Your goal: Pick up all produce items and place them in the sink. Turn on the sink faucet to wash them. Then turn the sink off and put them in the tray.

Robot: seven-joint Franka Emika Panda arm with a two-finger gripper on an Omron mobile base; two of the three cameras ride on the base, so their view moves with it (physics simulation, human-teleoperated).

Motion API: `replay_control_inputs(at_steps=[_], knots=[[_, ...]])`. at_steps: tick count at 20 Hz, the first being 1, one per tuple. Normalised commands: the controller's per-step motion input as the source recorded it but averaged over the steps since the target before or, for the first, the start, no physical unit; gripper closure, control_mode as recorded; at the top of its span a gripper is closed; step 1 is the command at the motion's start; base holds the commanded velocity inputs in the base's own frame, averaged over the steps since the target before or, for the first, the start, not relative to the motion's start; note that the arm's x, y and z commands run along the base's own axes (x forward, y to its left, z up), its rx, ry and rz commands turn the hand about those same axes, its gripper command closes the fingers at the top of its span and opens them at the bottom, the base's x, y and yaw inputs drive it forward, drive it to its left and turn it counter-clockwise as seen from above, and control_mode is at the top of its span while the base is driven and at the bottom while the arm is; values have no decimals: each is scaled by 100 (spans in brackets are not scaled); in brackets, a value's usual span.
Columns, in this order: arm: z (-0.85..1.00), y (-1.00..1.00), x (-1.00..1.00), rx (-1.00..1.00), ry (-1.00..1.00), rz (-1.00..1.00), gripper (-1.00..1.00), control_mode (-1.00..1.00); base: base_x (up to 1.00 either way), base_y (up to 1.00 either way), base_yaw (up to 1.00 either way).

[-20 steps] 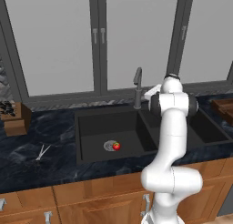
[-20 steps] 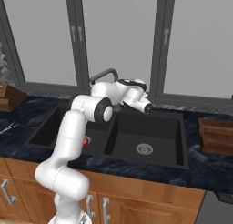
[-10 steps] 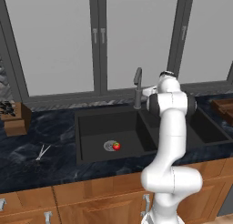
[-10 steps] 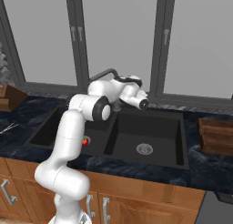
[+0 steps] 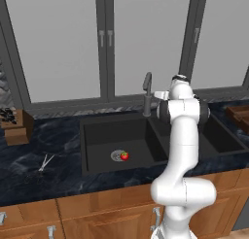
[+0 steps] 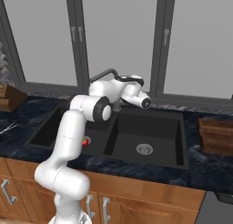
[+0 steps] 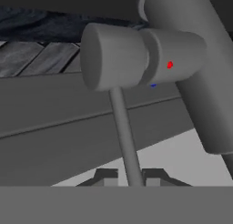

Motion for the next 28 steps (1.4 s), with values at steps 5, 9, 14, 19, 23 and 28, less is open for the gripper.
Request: replay_control_inputs(at_steps=[5,9,14,19,23,28], knots=[[-99,-100,3,18,12,0,100,-100,0,0,0],[-100,-99,5,7,16,0,100,-100,0,0,0],[-100,-100,0,2,15,0,100,-100,0,0,0],[-100,-88,-1,0,10,0,100,-100,0,0,0],[-100,-56,-25,0,7,3,100,-100,0,0,0],[-100,-60,-40,0,3,4,100,-100,0,0,0]])
